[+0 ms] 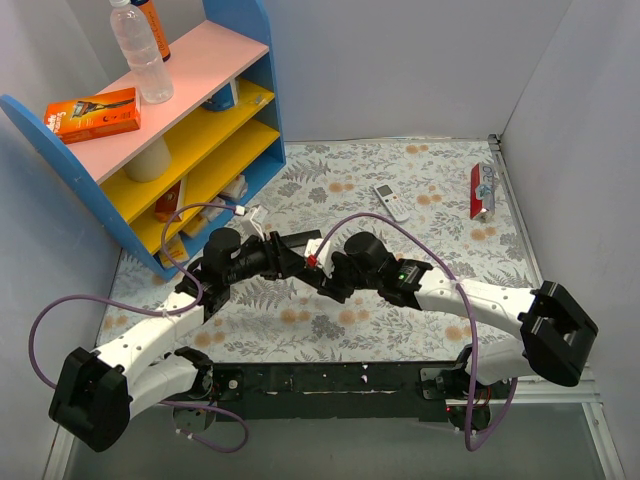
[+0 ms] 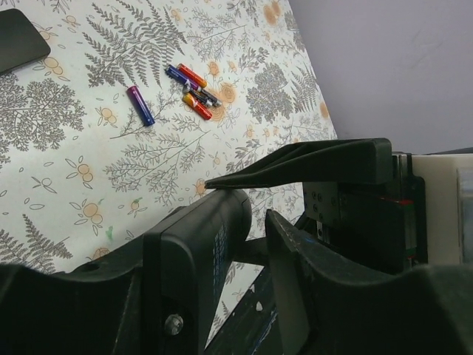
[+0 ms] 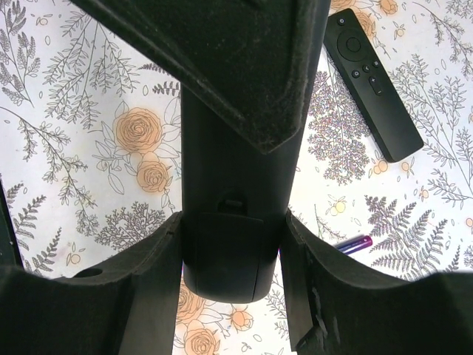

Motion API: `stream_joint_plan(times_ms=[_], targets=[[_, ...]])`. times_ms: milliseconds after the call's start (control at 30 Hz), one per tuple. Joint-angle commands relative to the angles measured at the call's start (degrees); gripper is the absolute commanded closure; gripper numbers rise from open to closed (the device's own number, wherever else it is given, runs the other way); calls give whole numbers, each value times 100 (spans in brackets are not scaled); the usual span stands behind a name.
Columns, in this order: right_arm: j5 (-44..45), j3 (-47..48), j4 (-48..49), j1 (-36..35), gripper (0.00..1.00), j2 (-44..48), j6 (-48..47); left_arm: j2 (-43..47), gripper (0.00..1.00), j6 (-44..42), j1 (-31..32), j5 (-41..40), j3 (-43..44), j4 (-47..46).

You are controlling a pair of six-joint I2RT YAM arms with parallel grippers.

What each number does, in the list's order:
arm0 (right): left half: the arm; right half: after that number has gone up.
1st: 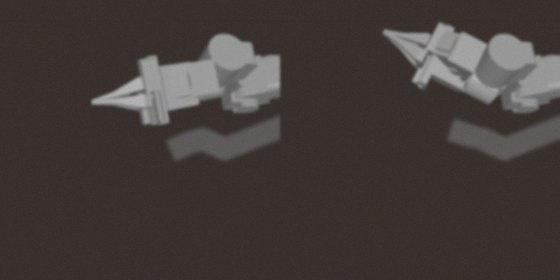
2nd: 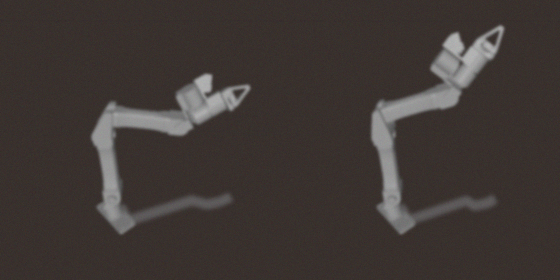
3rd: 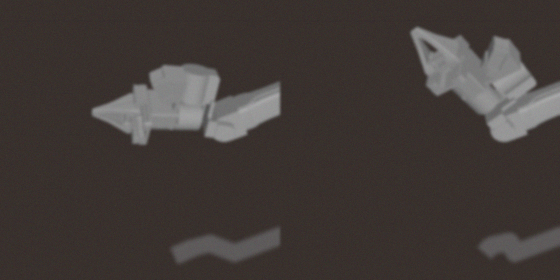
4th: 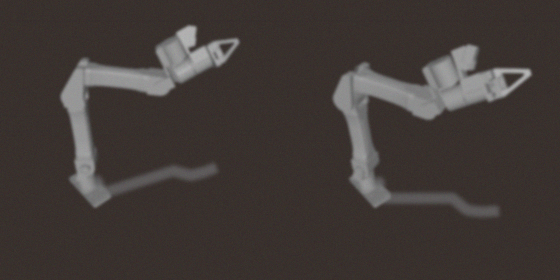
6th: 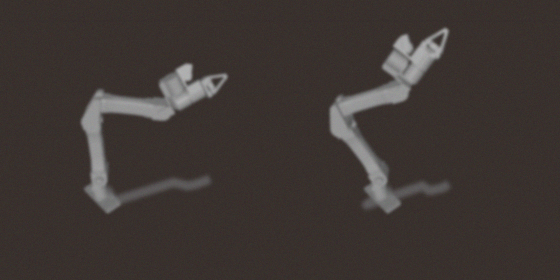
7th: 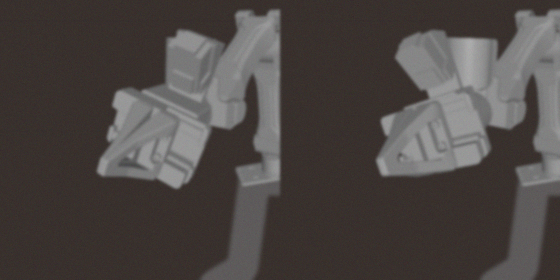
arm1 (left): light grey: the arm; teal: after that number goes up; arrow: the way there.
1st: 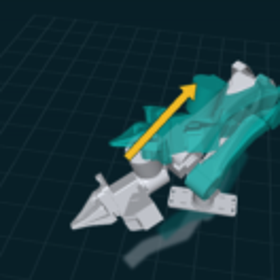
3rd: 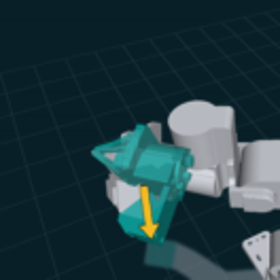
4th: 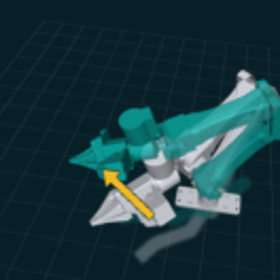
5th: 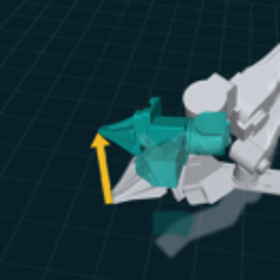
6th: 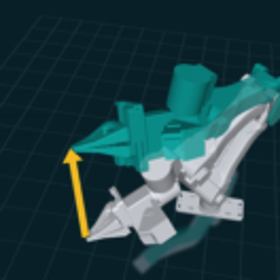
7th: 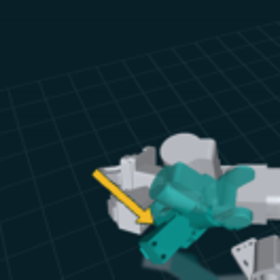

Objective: Load the batteries into the remote control

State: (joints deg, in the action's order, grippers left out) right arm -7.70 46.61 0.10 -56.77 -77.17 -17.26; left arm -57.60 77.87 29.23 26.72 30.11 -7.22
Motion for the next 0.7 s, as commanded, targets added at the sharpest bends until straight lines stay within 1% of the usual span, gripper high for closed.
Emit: stream_joint_plan(times_ms=[0,33,100,133,167,200,233,300,333,367,400,433,467,533,600,667], targets=[[-82,226,271,-18,99,-9,-85,118,89,-96,56,316,127,10],[-91,226,289,-18,99,-9,-85,74,98,-87,56,342,127,19],[-38,217,367,-18,99,-9,-7,91,100,-70,47,316,83,2],[-29,208,420,-27,94,0,46,152,100,-70,56,281,48,-24],[32,165,499,-27,80,8,116,188,100,-61,56,151,22,-60],[93,121,570,-18,77,26,300,232,100,-52,56,71,-5,-60],[120,85,718,-18,77,52,337,267,100,-52,47,1,-48,-69],[15,-46,859,-27,81,140,355,337,100,-17,56,-53,-84,-147],[-29,-82,999,-18,84,158,346,346,100,0,39,-44,-128,-183],[-47,-108,1053,-18,92,184,346,372,100,35,56,-61,-137,-209],[-3,-117,1071,-18,96,184,346,399,96,79,47,-157,-145,-209],[41,-117,1089,-18,99,167,372,434,92,88,47,-219,-163,-235],[102,-117,1141,-18,99,167,398,478,91,106,47,-246,-233,-270],[85,-161,1211,-18,99,158,416,592,94,202,47,-238,-330,-463],[181,-205,1308,-18,99,149,425,654,99,246,39,-220,-427,-621],[287,-223,1309,0,99,106,468,663,100,273,47,-167,-488,-727]])
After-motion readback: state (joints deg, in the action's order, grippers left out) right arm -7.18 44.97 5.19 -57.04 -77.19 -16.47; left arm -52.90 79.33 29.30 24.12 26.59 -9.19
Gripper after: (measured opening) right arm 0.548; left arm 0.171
